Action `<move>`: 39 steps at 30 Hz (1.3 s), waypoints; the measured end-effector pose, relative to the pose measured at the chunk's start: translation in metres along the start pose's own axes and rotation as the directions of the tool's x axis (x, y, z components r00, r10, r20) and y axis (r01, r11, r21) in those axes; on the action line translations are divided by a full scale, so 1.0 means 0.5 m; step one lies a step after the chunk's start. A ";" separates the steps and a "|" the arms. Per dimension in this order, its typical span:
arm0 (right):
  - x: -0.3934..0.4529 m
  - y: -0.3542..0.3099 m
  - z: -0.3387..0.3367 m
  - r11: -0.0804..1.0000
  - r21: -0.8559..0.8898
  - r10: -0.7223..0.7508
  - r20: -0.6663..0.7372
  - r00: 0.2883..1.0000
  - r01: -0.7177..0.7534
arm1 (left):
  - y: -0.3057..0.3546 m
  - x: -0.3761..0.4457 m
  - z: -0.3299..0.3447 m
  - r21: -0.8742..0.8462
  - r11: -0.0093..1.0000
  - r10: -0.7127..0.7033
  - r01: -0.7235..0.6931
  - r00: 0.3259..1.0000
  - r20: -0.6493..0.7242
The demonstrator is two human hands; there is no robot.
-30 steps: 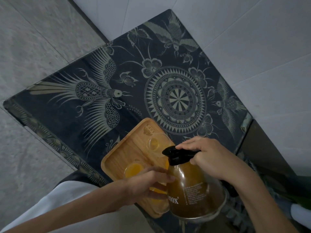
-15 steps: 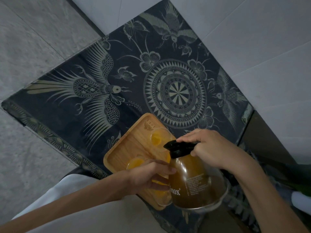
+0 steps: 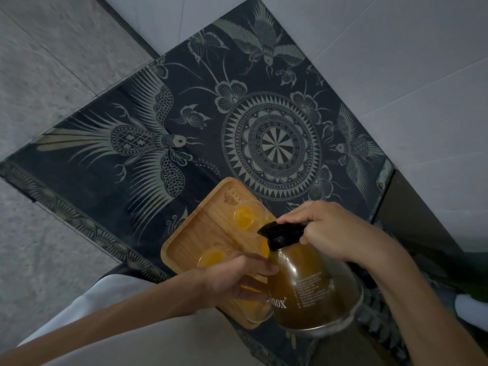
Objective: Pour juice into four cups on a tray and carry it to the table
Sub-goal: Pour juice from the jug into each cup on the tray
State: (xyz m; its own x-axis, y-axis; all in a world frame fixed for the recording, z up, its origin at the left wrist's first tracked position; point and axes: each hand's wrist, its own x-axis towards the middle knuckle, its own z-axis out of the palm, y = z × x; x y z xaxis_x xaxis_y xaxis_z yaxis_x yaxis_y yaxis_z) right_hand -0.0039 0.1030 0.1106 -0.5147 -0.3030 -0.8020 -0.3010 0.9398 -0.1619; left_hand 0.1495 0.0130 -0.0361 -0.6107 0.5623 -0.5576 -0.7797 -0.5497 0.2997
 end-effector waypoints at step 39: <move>-0.025 0.000 0.019 0.999 0.043 0.007 -0.039 0.999 -0.005 | -0.005 -0.017 -0.008 0.063 0.998 0.008 -0.009 1.000 0.029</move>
State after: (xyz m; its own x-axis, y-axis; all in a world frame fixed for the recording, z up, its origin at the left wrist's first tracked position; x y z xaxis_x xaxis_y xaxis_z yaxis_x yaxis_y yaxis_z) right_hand 0.0103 0.1083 0.1153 -0.5479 -0.3023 -0.7800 -0.2632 0.9474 -0.1822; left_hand 0.1572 0.0070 -0.0352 -0.6204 0.5761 -0.5322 -0.7811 -0.5151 0.3530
